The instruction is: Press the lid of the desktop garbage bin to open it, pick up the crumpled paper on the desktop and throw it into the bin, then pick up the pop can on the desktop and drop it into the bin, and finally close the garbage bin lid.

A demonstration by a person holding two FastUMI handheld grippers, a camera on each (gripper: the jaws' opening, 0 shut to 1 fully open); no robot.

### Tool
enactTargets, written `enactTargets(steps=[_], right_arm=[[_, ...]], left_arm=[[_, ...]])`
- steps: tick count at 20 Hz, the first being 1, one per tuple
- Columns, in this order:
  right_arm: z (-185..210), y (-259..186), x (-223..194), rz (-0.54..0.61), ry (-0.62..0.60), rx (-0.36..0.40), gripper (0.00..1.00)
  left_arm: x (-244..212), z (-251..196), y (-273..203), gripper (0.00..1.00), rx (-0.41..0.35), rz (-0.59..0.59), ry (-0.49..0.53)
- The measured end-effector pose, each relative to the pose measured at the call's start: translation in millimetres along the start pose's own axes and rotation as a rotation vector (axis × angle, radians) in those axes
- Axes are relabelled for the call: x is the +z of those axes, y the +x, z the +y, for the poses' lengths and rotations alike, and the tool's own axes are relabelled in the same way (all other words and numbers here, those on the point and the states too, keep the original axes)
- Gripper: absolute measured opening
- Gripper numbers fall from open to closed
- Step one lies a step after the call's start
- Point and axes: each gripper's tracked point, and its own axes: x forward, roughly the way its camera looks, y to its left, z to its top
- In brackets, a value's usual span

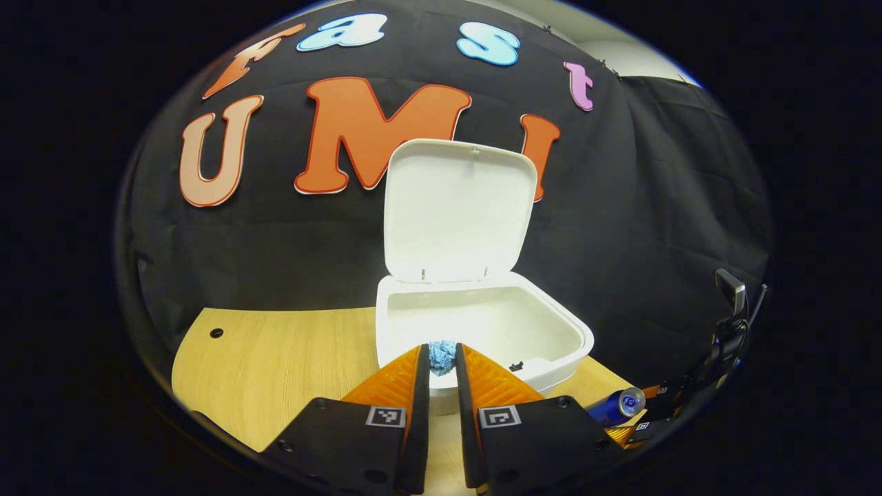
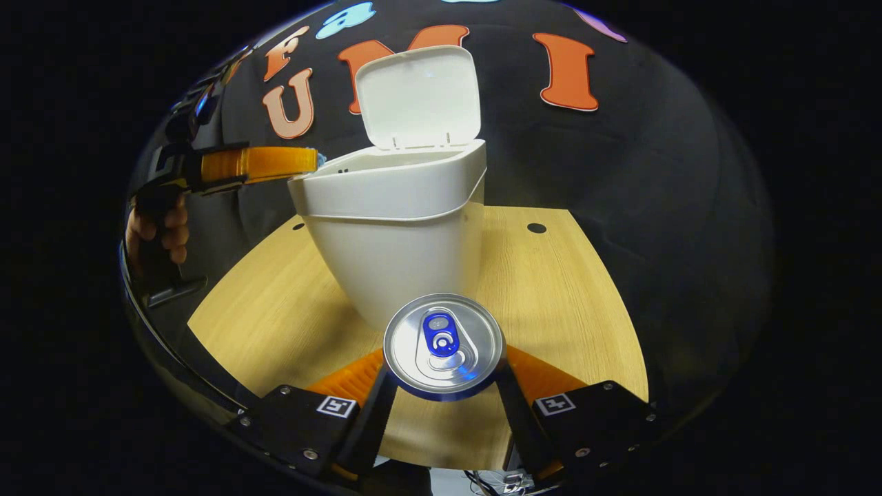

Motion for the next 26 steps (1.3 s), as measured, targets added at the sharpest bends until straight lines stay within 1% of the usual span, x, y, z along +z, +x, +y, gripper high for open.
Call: enactTargets(steps=[1,3,7,8,9,13,15,16,18,19,20,22,24,26], right_arm=[[0,0,0,0.0,0.002,-0.004,0.8],[0,1,2,-0.004,0.008,-0.003,0.79],[-7,-3,12,-0.012,0.02,-0.036,0.8],[-7,-2,16,-0.017,0.029,-0.043,0.8],[-9,-1,19,-0.023,0.034,-0.049,0.79],[-11,-6,37,-0.051,0.036,-0.093,0.8],[-13,-10,49,-0.066,0.039,-0.114,0.8],[-13,-12,54,-0.076,0.036,-0.122,0.8],[-11,-17,67,-0.097,0.041,-0.132,0.8],[-10,-19,73,-0.105,0.047,-0.134,0.8],[-8,-20,81,-0.118,0.048,-0.141,0.8],[-8,-29,96,-0.15,0.04,-0.155,0.8],[-6,-37,110,-0.172,0.022,-0.166,0.79],[-5,-44,124,-0.193,-0.002,-0.18,0.79]], left_arm=[[1,0,3,0.23,0.001,-0.009,0.017],[-3,-1,5,0.24,0.008,0.004,0.039],[-3,-2,4,0.24,-0.003,0.017,0.078],[-2,-1,2,0.28,-0.006,0.017,0.096],[0,0,2,0.28,-0.008,0.009,0.11],[-2,-1,-2,0.3,-0.054,0.02,0.128],[-2,2,-3,0.34,-0.066,0.016,0.136],[-1,4,-5,0.31,-0.069,0.017,0.139],[0,7,-7,0.38,-0.086,0.012,0.134],[-2,8,-6,0.38,-0.093,0.014,0.13],[-1,10,-6,0.45,-0.091,0.013,0.132],[3,13,-5,0.51,-0.097,0.004,0.14],[7,14,-4,0.63,-0.102,-0.007,0.147],[11,14,-6,0.65,-0.115,-0.023,0.143]])
